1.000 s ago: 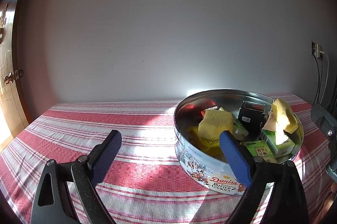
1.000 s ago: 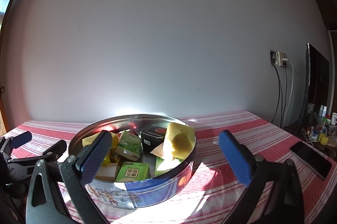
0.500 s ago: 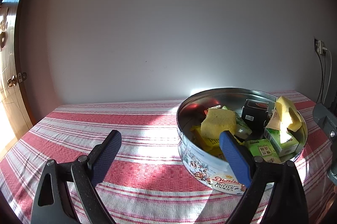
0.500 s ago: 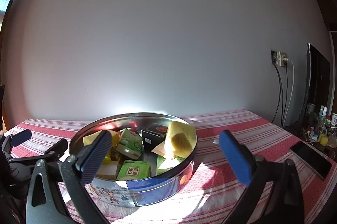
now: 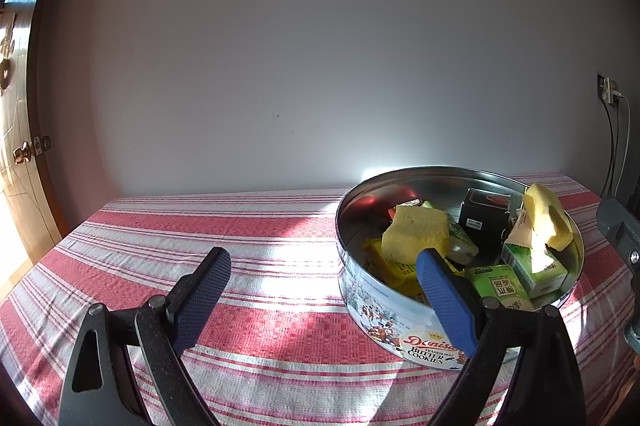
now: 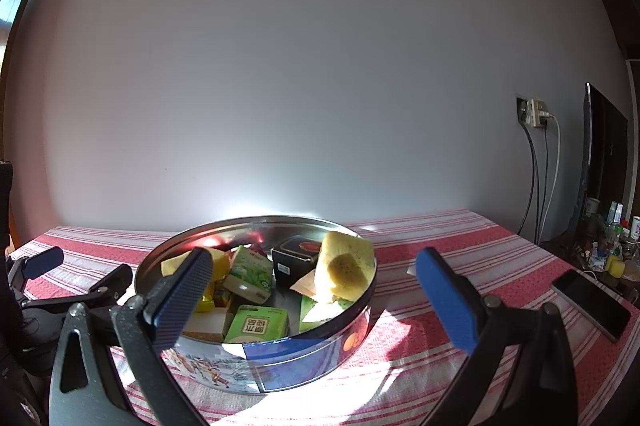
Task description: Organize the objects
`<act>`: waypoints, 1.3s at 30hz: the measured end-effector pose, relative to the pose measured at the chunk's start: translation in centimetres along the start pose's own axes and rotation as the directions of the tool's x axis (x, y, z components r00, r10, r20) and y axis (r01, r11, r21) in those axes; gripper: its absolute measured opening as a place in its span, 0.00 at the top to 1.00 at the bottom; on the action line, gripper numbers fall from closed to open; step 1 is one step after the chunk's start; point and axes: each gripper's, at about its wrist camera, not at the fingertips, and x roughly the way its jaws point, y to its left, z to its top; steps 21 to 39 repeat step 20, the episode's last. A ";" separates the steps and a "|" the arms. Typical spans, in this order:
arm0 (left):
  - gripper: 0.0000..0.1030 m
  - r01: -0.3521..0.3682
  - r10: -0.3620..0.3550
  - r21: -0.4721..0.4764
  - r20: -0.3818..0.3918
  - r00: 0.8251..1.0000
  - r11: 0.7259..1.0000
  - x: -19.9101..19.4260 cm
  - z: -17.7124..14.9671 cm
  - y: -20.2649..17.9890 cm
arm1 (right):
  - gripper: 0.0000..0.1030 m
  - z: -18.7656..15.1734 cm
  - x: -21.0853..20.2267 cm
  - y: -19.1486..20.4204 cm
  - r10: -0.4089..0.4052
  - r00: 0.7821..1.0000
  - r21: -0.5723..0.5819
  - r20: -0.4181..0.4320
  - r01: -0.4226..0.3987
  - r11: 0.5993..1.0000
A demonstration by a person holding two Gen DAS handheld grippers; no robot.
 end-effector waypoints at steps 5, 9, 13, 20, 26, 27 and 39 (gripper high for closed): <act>0.07 0.002 -0.002 0.001 -0.007 1.000 1.000 0.2 0.0 -0.1 | 0.00 0.0 0.1 0.0 0.002 1.000 0.000 -0.002 -0.002 1.000; 0.07 -0.009 0.009 -0.003 -0.006 1.000 1.000 0.1 0.0 -0.1 | 0.00 -0.1 0.1 0.0 0.005 1.000 -0.002 -0.005 -0.005 1.000; 0.07 0.004 -0.004 -0.017 -0.010 1.000 1.000 0.2 -0.1 0.1 | 0.00 -0.1 0.3 0.1 0.010 1.000 -0.005 -0.011 -0.010 1.000; 0.07 -0.009 0.008 -0.020 -0.016 1.000 1.000 0.2 -0.1 0.1 | 0.00 -0.2 0.3 -0.1 0.011 1.000 -0.005 -0.015 -0.011 1.000; 0.07 -0.009 0.008 -0.020 -0.016 1.000 1.000 0.2 -0.1 0.1 | 0.00 -0.2 0.3 -0.1 0.011 1.000 -0.005 -0.015 -0.011 1.000; 0.07 -0.009 0.008 -0.020 -0.016 1.000 1.000 0.2 -0.1 0.1 | 0.00 -0.2 0.3 -0.1 0.011 1.000 -0.005 -0.015 -0.011 1.000; 0.07 -0.009 0.008 -0.020 -0.016 1.000 1.000 0.2 -0.1 0.1 | 0.00 -0.2 0.3 -0.1 0.011 1.000 -0.005 -0.015 -0.011 1.000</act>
